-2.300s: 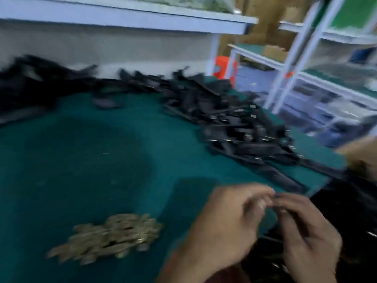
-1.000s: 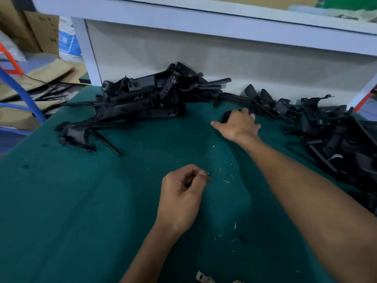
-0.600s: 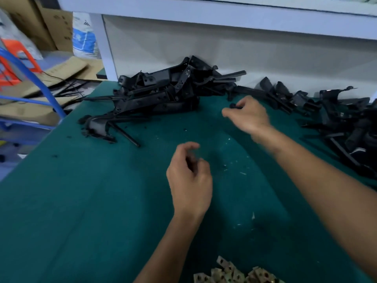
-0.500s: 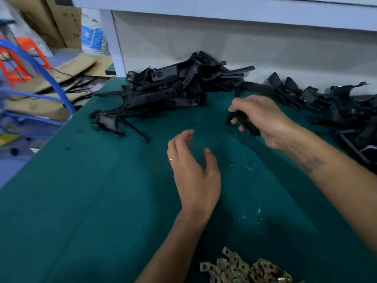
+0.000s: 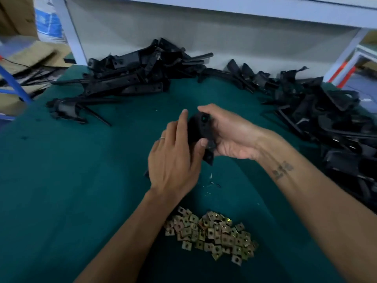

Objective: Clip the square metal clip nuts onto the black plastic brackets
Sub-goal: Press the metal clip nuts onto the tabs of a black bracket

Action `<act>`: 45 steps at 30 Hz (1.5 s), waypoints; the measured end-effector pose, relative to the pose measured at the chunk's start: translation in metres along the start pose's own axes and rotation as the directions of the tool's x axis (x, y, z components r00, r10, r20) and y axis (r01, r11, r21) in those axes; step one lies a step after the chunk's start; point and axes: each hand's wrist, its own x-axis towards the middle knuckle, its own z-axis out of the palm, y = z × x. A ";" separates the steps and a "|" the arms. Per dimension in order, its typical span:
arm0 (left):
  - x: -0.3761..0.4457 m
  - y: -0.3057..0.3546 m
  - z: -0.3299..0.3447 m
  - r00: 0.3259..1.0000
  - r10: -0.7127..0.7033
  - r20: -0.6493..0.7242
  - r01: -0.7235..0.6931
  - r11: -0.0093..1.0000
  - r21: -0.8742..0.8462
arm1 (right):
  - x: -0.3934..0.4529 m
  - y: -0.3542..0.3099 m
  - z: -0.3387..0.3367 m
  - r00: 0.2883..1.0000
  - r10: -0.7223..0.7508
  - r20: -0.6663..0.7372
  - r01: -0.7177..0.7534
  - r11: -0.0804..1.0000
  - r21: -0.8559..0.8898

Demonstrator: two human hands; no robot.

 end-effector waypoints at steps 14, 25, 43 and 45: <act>0.031 -0.031 -0.010 0.847 -0.185 0.498 0.450 0.749 -0.487 | -0.080 0.135 -0.026 0.724 -0.453 -0.520 0.379 0.891 -0.249; 0.022 -0.037 -0.011 0.634 -0.124 0.764 0.764 -0.054 -0.643 | -0.125 0.152 -0.014 0.850 -0.489 -0.196 0.218 0.665 -0.714; 0.025 -0.044 0.000 0.639 0.159 0.752 0.766 -0.047 -0.641 | -0.050 0.118 -0.023 0.796 -0.458 -0.396 0.508 0.861 0.026; 0.025 -0.042 -0.001 0.648 0.144 0.748 0.759 -0.035 -0.650 | -0.025 0.101 -0.014 0.796 -0.432 -0.424 0.541 0.823 0.176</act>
